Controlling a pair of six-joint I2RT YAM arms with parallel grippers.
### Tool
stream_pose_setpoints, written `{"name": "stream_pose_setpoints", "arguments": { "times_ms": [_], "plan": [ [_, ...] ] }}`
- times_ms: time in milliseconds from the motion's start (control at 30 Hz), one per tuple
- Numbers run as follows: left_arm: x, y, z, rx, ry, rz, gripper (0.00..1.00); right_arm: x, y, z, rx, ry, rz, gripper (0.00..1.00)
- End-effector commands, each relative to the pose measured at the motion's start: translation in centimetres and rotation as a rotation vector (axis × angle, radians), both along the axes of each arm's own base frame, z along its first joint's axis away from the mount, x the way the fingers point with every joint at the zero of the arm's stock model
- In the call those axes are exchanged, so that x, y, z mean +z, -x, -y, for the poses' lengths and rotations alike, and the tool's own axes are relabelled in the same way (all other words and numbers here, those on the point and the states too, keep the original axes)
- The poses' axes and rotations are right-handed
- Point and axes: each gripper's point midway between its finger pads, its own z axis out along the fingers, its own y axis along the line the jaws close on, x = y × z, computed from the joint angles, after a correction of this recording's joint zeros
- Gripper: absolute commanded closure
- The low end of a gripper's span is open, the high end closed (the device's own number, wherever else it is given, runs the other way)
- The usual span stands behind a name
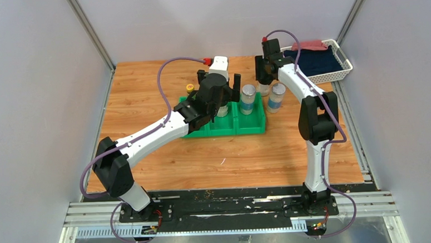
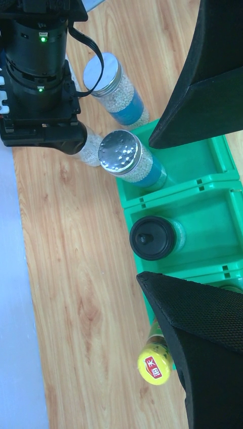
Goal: Organize the condiment bottles
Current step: Pick up the bottle from the center of the board.
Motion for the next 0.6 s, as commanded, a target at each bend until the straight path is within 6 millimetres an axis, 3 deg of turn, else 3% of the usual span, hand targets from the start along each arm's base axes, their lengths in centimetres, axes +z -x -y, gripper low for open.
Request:
{"name": "stream_pose_setpoints", "arguments": {
  "times_ms": [0, 267, 567],
  "plan": [
    [1.2, 0.0, -0.7, 0.021, 0.03, 0.025, 0.01, 5.9, -1.4, 0.1, 0.027, -0.028, 0.142, 1.0],
    [1.1, -0.1, -0.9, 0.028, 0.025, 0.027, 0.01, 8.8, -1.5, 0.1, 0.04, -0.036, 0.213, 1.0],
    [2.5, 0.2, -1.4, 0.035, 0.045, 0.048, 0.01, 13.1, -0.5, 0.0, 0.05, -0.053, 0.293, 1.0]
  ]
}}
